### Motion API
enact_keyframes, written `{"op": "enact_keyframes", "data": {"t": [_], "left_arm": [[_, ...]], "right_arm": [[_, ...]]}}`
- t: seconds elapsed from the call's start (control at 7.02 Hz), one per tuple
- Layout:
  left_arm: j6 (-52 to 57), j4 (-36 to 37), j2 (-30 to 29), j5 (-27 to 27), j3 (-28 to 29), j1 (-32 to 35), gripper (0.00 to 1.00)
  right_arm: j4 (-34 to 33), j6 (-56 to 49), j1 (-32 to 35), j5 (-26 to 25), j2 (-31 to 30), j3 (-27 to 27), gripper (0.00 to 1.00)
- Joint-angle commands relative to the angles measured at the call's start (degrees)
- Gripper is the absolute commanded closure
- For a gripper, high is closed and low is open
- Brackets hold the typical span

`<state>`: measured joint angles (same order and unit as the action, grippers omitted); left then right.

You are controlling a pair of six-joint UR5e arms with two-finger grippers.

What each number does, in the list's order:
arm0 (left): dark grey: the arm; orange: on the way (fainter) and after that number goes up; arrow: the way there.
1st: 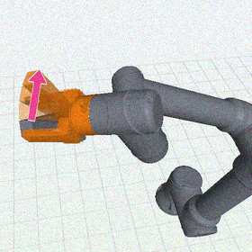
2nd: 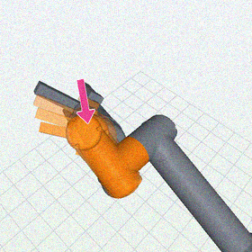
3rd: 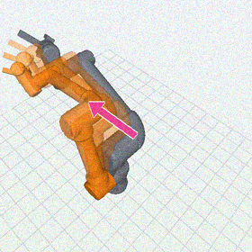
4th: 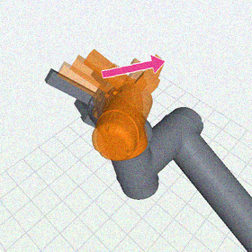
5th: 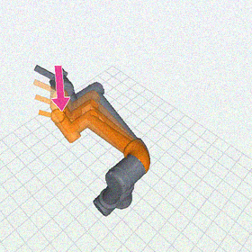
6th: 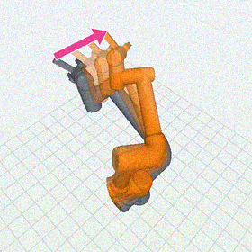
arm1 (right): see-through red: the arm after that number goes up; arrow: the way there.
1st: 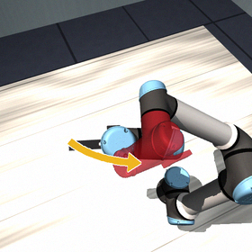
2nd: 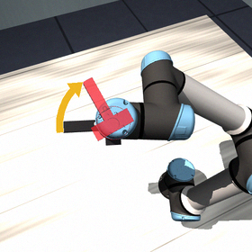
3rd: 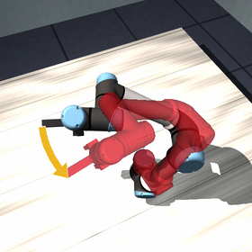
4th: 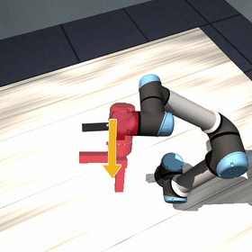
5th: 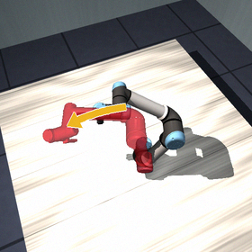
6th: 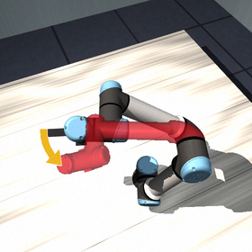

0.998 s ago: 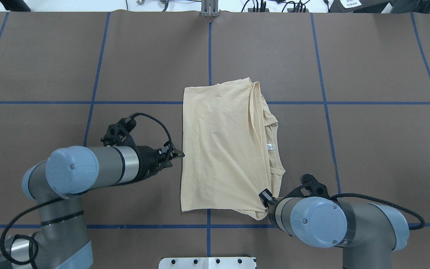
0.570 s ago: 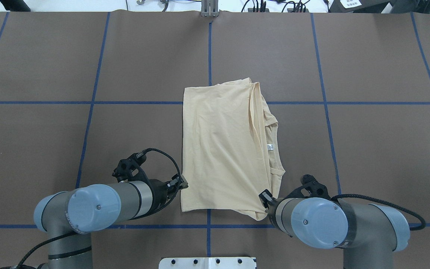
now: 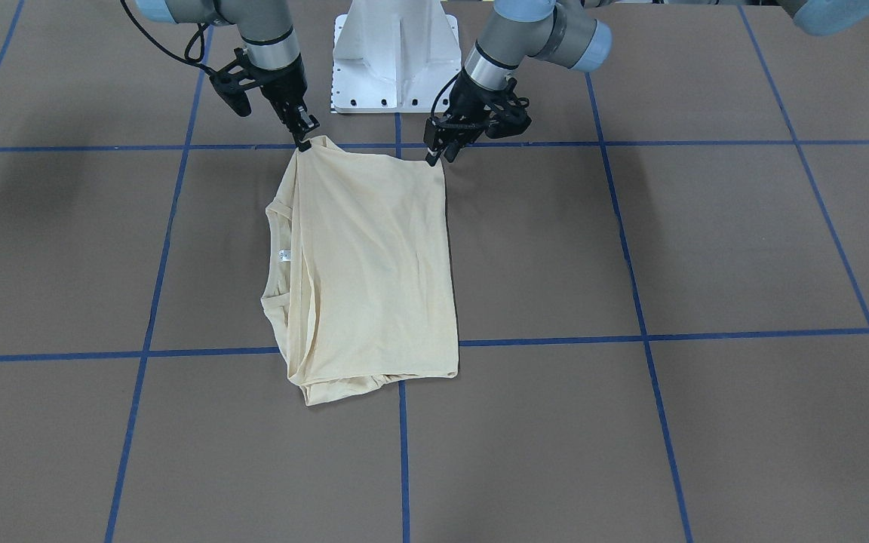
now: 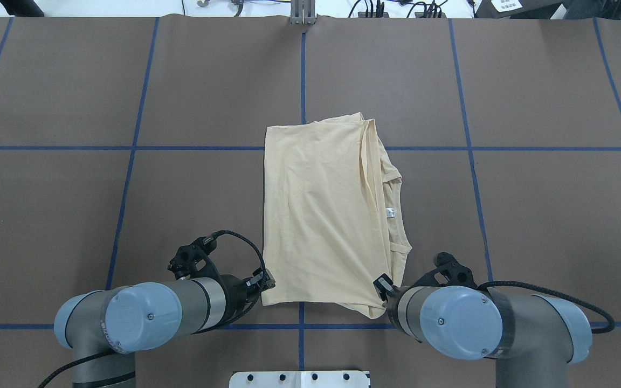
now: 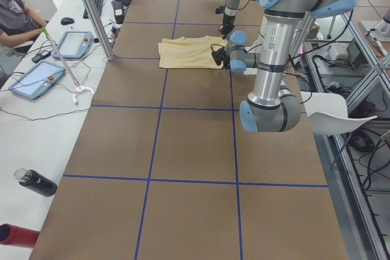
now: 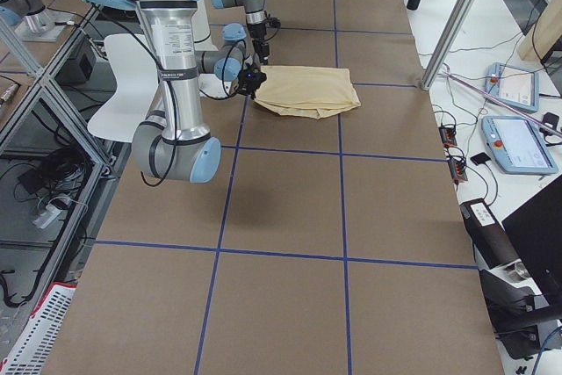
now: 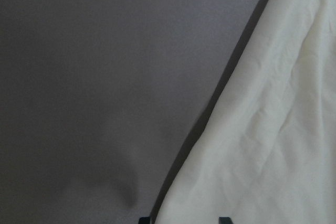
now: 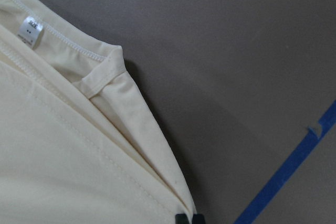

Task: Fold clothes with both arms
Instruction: 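Lower the left gripper to the other near corner and grasp it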

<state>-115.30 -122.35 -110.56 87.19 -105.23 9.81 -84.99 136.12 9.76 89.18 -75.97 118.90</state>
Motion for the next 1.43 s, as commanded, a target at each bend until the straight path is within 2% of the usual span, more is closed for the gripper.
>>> {"op": "enact_keyframes", "data": {"t": [0.0, 0.14, 0.29, 0.57, 0.71, 1.14, 1.28], "left_arm": [[0.0, 0.0, -0.1, 0.0, 0.5, -0.8, 0.51], [0.0, 0.0, 0.0, 0.0, 0.6, -0.9, 0.53], [0.0, 0.0, -0.1, 0.0, 0.6, -0.9, 0.61], [0.0, 0.1, -0.1, 0.0, 0.6, -0.9, 0.82], [0.0, 0.0, -0.1, 0.0, 0.6, -0.9, 0.99], [-0.3, 0.1, -0.2, 0.1, -0.6, -0.8, 1.00], [-0.3, 0.1, 0.4, 0.0, -3.0, -0.6, 1.00]], "right_arm": [[0.0, 0.0, -0.1, 0.0, 0.0, 0.1, 1.00], [0.0, 0.0, -0.1, 0.0, -0.1, 0.1, 1.00], [0.0, -0.1, -0.1, 0.0, -0.1, 0.1, 1.00], [0.0, 0.0, 0.0, 0.0, -0.1, 0.0, 1.00], [0.0, 0.0, -0.1, 0.0, -0.1, 0.1, 1.00], [0.0, 0.0, -0.1, 0.0, -0.1, 0.0, 1.00], [0.0, 0.0, 0.0, 0.0, -0.1, 0.2, 1.00]]}}
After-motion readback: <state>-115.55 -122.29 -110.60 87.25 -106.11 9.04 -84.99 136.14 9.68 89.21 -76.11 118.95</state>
